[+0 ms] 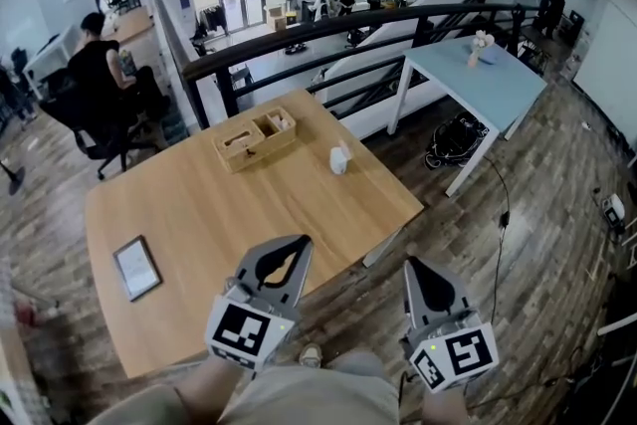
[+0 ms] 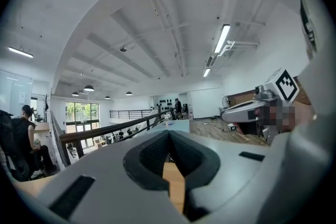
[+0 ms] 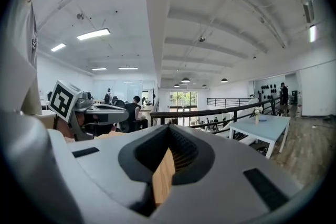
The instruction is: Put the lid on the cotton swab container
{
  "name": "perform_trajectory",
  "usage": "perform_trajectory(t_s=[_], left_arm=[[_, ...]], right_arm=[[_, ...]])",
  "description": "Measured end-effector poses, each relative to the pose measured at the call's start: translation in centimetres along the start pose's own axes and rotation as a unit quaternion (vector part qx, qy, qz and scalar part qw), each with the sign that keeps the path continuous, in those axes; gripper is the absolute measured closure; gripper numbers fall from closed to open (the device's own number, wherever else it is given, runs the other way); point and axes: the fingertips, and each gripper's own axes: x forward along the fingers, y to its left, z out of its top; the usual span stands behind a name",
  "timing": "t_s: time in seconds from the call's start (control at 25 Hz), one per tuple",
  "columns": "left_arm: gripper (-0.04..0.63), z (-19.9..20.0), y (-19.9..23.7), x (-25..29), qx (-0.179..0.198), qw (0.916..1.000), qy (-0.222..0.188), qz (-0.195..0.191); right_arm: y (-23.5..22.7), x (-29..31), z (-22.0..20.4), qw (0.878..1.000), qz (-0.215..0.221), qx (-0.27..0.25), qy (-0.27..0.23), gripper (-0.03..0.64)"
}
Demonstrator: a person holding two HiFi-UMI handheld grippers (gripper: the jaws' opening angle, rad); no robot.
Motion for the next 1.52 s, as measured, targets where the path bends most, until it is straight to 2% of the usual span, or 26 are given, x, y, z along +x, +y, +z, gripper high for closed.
perform_trajectory(t_s=[0.28,0.68,1.08,1.32,1.52], left_arm=[[0.572,-2.3,2.6,4.3,-0.011,0.9997,0.022,-0.005],[0.572,-3.3,4.9,12.8,-0.002,0.9989,0.043,0.018],[0.572,-2.5,7.6,22.7,0.004,0.9921,0.059,0.111],[0.572,-1.7,9.8,26.9,-0.011,0.9801,0.073,0.184],[0.572,-1.4,10.8,29.0,-0.010,0.9704,0.078,0.228]], right_arm=[[-3.0,4.5,-1.2,1.000,-0.001,0.005,0.008,0.592],[-10.1,12.1,-2.2,0.999,0.040,0.015,0.011,0.592],[-18.8,21.5,-1.7,0.988,0.150,0.007,0.020,0.592],[-23.1,26.5,-0.5,0.977,0.211,-0.002,0.019,0.592],[-25.4,29.3,-0.1,0.969,0.246,-0.011,0.012,0.592]])
